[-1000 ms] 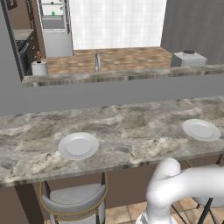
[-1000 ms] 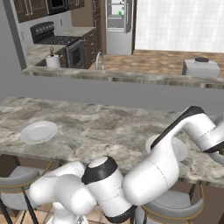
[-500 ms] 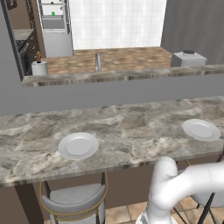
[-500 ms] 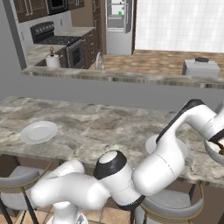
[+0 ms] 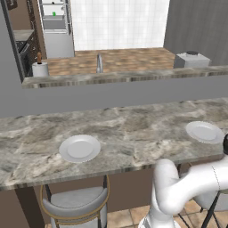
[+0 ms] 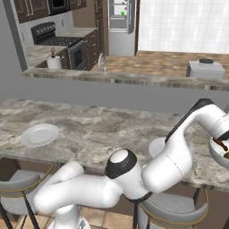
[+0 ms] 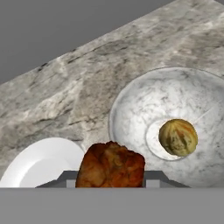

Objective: Pick the chicken drumstick and squash from their plates and place them in the bowl. Then put the bowl in the fridge.

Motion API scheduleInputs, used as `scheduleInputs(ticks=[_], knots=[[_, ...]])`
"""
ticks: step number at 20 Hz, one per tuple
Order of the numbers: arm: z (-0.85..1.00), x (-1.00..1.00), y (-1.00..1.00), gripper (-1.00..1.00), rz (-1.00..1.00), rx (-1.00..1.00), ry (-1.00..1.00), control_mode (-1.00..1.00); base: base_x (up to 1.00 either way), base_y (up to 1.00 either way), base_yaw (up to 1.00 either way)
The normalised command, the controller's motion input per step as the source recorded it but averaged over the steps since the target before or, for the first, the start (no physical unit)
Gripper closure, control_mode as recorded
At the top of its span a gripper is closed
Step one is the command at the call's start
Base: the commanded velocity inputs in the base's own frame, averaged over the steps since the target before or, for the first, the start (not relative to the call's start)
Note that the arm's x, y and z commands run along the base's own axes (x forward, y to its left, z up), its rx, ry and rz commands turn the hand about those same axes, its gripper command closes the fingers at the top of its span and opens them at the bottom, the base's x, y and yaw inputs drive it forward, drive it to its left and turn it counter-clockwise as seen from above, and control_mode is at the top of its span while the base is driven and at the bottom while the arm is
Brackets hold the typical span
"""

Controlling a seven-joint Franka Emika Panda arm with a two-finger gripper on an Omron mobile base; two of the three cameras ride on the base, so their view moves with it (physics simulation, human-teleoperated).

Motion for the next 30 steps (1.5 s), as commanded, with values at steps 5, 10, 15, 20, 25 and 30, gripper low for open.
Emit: scheduleInputs(ticks=[5, 10, 15, 20, 25, 30], knots=[[-0.07, 0.14, -0.2, 1.0, 0.0, 0.04, 0.09, -1.0, 0.0, 0.0, 0.0], [-0.04, 0.08, -0.34, 1.0, 0.01, 0.0, 0.08, -1.0, 0.0, 0.0, 0.0], [-0.07, 0.03, -0.33, 1.0, 0.02, 0.01, 0.04, -1.0, 0.0, 0.0, 0.0], [-0.04, 0.1, -0.27, 1.0, 0.03, 0.0, 0.01, -1.0, 0.0, 0.0, 0.0], [0.0, 0.08, -0.21, 1.0, 0.05, 0.03, 0.0, -1.0, 0.0, 0.0, 0.0], [0.0, 0.03, -0.1, 1.0, 0.08, 0.06, 0.0, -1.0, 0.0, 0.0, 0.0]])
